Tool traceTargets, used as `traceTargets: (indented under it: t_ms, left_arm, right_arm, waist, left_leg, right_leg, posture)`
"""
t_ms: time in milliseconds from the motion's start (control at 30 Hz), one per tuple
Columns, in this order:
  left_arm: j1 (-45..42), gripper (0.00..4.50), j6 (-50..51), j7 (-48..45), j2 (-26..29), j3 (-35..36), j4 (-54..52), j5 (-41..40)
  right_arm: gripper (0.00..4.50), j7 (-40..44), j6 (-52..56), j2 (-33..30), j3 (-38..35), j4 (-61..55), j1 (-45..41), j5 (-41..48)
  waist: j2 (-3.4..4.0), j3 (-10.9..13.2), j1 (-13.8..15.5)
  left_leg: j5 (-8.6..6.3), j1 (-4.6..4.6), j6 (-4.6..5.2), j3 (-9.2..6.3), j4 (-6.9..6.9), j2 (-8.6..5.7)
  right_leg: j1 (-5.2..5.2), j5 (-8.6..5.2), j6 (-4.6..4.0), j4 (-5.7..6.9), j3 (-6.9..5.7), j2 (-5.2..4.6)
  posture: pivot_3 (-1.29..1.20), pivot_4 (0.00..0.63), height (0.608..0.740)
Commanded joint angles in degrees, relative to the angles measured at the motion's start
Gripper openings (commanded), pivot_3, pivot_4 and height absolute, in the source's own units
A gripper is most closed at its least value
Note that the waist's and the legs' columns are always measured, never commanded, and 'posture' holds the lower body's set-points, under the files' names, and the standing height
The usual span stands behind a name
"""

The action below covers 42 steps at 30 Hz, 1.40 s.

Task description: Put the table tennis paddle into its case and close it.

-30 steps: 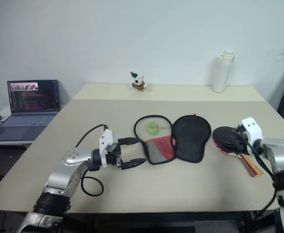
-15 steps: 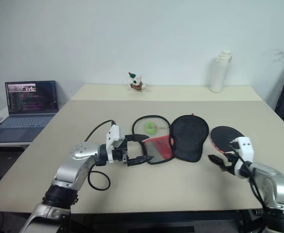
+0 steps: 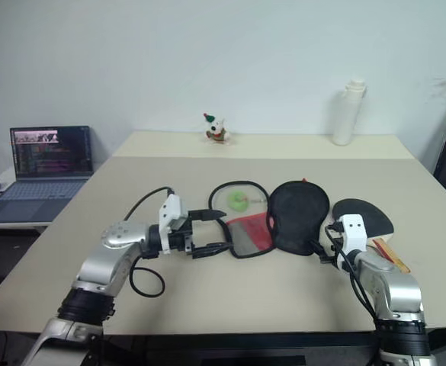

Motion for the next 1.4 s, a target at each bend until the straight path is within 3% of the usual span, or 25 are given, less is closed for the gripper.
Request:
traceTargets:
  t_ms: [33, 100, 433, 933, 1167, 1300, 1400]
  left_arm:
    - [0.6, 4.50, -0.4, 0.5, 0.8, 1.4, -2.8, -0.7]
    - [0.7, 4.50, -0.3, 0.6, 0.8, 1.5, -2.9, -0.7]
    - [1.3, 4.50, -0.7, 0.8, 1.0, 1.5, -2.9, -0.5]
    - [1.6, 4.50, -1.7, 0.9, 0.7, 1.0, -2.4, -0.1]
    - [1.7, 4.50, -1.9, 0.9, 0.5, 0.9, -2.4, -0.1]
    - [1.6, 4.50, -2.1, 0.8, 0.5, 0.9, -2.2, -0.2]
    - [1.6, 4.50, -2.2, 0.7, 0.4, 1.0, -2.1, -0.3]
  right_arm:
    - [4.10, -0.6, -1.5, 2.0, 2.2, -2.2, -0.9, 0.2]
    - [3.60, -0.7, -1.8, 2.7, 3.1, -2.5, -0.9, 0.2]
    - [0.02, -0.7, -2.0, 2.7, 4.2, -2.4, -1.4, 0.3]
    - [0.02, 5.8, -1.6, -9.9, 2.8, 7.4, -7.9, -0.2]
    - [0.02, 8.4, -2.4, -11.6, 4.0, 11.2, -11.2, -0.6]
    - [0.98, 8.7, -3.0, -11.6, 4.3, 12.1, -11.8, -1.5]
    - [2.16, 8.7, -3.6, -11.8, 4.0, 12.1, -11.9, -2.1]
  waist:
    - [0.00, 0.0, -0.2]
    - [0.00, 0.0, -0.3]
    - [0.00, 0.0, -0.4]
    - [0.00, 0.0, -0.4]
    - [0.00, 0.0, -0.4]
    - [0.00, 0.0, -0.4]
    - [0.00, 0.0, -0.4]
  left_leg:
    - [0.00, 0.00, 0.00, 0.00, 0.00, 0.03]
    - [0.00, 0.00, 0.00, -0.01, 0.00, 0.06]
    - [0.00, 0.00, 0.00, 0.00, 0.00, 0.07]
    - [0.00, -0.01, 0.00, 0.14, 0.00, 0.05]
    - [0.00, -0.01, 0.00, 0.28, -0.01, 0.06]
    - [0.00, -0.01, 0.00, 0.27, -0.01, 0.06]
    - [0.00, -0.01, 0.00, 0.28, -0.01, 0.06]
  right_leg:
    - [0.00, 0.00, 0.00, 0.00, 0.01, 0.02]
    - [0.00, 0.00, 0.00, 0.01, 0.00, 0.08]
    - [-0.01, 0.01, -0.01, 0.00, 0.02, 0.09]
    - [-0.01, 0.02, -0.04, -0.02, 0.04, 0.08]
    - [-0.01, 0.02, -0.03, -0.03, 0.06, 0.08]
    - [-0.02, 0.02, -0.03, -0.02, 0.07, 0.09]
    - [-0.02, 0.02, -0.04, -0.03, 0.07, 0.09]
  posture:
    - [0.00, 0.150, 0.740]
    - [0.00, 0.150, 0.740]
    - [0.00, 0.150, 0.740]
    - [0.00, 0.150, 0.740]
    - [0.00, 0.150, 0.740]
    - [0.00, 0.150, 0.740]
    - [0.00, 0.150, 0.740]
